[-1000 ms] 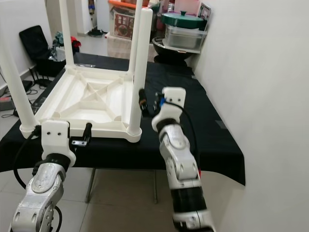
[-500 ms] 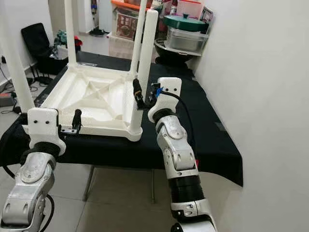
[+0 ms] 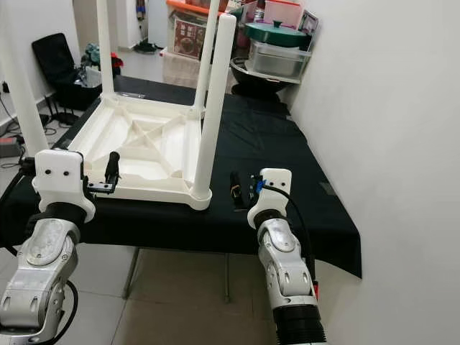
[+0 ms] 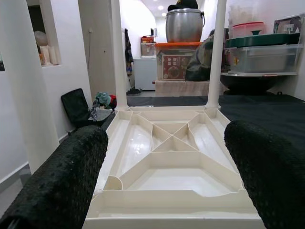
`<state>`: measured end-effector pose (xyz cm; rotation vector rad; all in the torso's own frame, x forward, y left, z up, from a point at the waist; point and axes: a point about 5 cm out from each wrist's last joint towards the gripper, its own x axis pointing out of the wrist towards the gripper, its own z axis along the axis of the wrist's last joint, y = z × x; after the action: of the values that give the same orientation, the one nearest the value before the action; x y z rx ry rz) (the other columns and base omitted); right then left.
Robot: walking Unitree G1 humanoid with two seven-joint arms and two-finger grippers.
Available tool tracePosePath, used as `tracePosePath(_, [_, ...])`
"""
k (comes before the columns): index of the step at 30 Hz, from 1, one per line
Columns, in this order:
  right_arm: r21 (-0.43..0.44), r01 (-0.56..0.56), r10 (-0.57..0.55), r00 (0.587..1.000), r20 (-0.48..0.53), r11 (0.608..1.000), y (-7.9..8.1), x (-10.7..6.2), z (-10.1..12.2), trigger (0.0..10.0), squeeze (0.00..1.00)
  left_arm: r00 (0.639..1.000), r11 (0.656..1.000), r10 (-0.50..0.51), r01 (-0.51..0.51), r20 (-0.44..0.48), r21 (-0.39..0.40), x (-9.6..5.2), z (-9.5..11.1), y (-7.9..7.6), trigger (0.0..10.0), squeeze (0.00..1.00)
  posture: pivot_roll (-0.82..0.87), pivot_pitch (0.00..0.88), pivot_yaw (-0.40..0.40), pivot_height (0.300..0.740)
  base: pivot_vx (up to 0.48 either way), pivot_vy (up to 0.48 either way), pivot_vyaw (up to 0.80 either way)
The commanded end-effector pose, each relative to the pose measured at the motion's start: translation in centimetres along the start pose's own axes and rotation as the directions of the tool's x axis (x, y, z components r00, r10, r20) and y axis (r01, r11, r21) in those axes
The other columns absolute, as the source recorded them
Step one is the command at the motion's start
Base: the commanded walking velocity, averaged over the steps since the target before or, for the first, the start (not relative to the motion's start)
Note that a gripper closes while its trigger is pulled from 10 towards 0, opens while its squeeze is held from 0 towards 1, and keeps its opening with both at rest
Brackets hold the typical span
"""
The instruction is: Building children table
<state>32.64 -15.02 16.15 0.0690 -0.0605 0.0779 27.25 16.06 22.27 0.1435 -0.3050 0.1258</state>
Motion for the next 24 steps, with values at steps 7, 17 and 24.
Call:
tracePosePath(7, [-0.035,0.129,-0.128,0.992,0.011,0.991,-2.0,0.0,-0.3,10.0,0.00,1.000,1.000,-0.002,0.002,-0.008,0.008,0.0,-0.1,-0.1,10.0,0.00,0.12,0.027,-0.174,0.740,0.310,0.000,0.00])
tracePosePath(17, [-0.043,0.190,-0.189,0.981,0.040,0.981,-2.6,0.5,0.6,10.0,0.00,1.000,1.000,-0.001,0.001,-0.011,0.012,-0.2,-0.1,-0.1,10.0,0.00,0.12,0.025,-0.173,0.740,0.356,0.000,0.00])
tracePosePath(24, [-0.034,0.215,-0.213,0.976,0.052,0.976,-2.8,0.6,0.7,10.0,0.00,1.000,1.000,-0.015,0.015,-0.013,0.014,-0.2,-0.3,-0.2,10.0,0.00,0.12,0.015,-0.167,0.740,0.361,0.000,0.00])
